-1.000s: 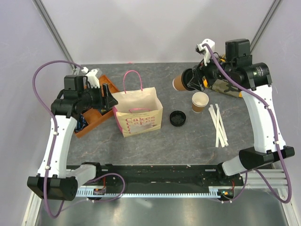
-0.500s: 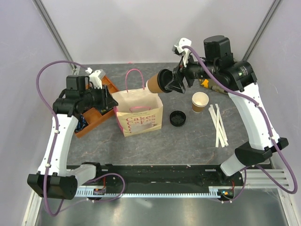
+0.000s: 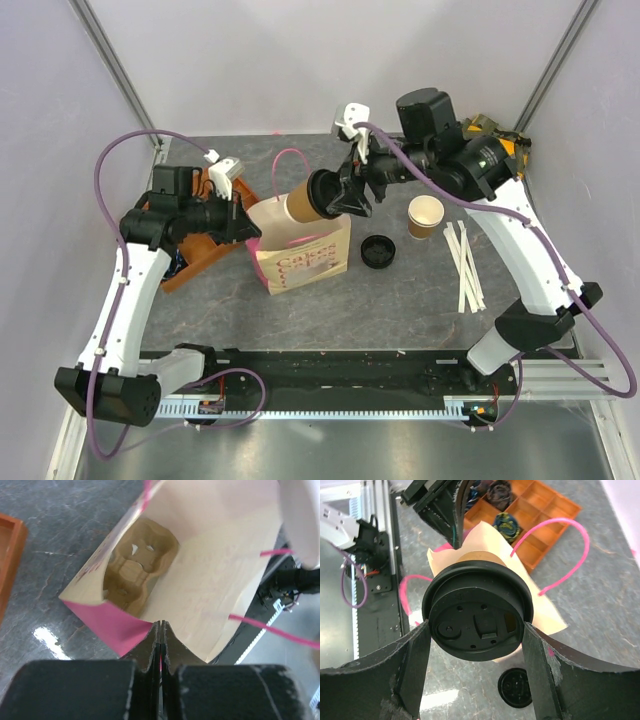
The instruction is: Pack the takeout coffee
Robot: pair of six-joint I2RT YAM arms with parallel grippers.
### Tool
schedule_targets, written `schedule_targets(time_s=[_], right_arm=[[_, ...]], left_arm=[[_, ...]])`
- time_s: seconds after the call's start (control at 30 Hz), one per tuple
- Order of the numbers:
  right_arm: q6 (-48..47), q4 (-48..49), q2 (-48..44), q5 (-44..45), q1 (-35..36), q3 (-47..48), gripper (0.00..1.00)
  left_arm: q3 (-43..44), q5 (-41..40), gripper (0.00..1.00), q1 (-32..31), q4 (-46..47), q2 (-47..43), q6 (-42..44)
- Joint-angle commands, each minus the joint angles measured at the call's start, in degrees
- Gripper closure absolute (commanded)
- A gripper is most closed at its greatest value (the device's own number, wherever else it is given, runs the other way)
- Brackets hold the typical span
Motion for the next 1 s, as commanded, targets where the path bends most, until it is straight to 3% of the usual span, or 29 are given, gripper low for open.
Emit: schedule_targets(time_s=[0.0,0.17,0.37,0.4,0.43,0.5,0.53,0.57,0.63,0.83,0.97], right_arm=[[-1.7,1.1,-0.4,2.0,2.7,-2.1,0.55],[-1.0,1.9,-2.4,5.6,5.6,-8.3,0.55],[1.3,2.7,-3.3,5.7,5.9,-9.1,0.55],[1.3,2.7,-3.5,5.6,5.9,-9.1,0.55],[1.5,2.7,-3.7,5.5,5.9,-9.1,0.55],[2.1,2.5,-4.1,5.4,5.9,-8.8,0.55],[2.3,2.5,-4.3,5.4,5.9,-8.8,0.55],[2.5,2.5,-4.8,5.4,5.9,-8.9,0.55],[2.6,2.5,-5.2,5.6,5.9,-9.2,0.55],[3.2,3.4,-5.3,7.4,5.9,-7.5,0.55],[3.9,4.5,-4.4,8.5,5.9,-5.4,0.55]], left_arm=[[0.0,3.5,0.98,-1.0,-1.1,-3.0,3.8],[-2.5,1.8,0.98,-2.6,1.5,-8.6,0.9],[-6.7,-3.8,0.98,-7.0,4.4,-13.4,0.9],[-6.5,-4.9,0.93,-7.0,4.2,-13.7,0.7],[-6.1,-7.5,0.77,-6.9,4.2,-14.0,0.2],[-3.8,-10.2,0.61,-6.3,5.4,-14.4,-0.7],[-2.9,-10.1,0.47,-5.8,6.1,-14.3,-1.2],[-0.8,-10.1,0.43,-5.5,6.6,-13.9,-1.1],[1.9,-10.8,0.37,-5.3,8.3,-11.8,-0.9],[12.1,-12.3,0.37,-2.5,8.7,-2.3,-1.3],[17.1,-7.3,0.33,0.4,8.3,3.5,0.4]])
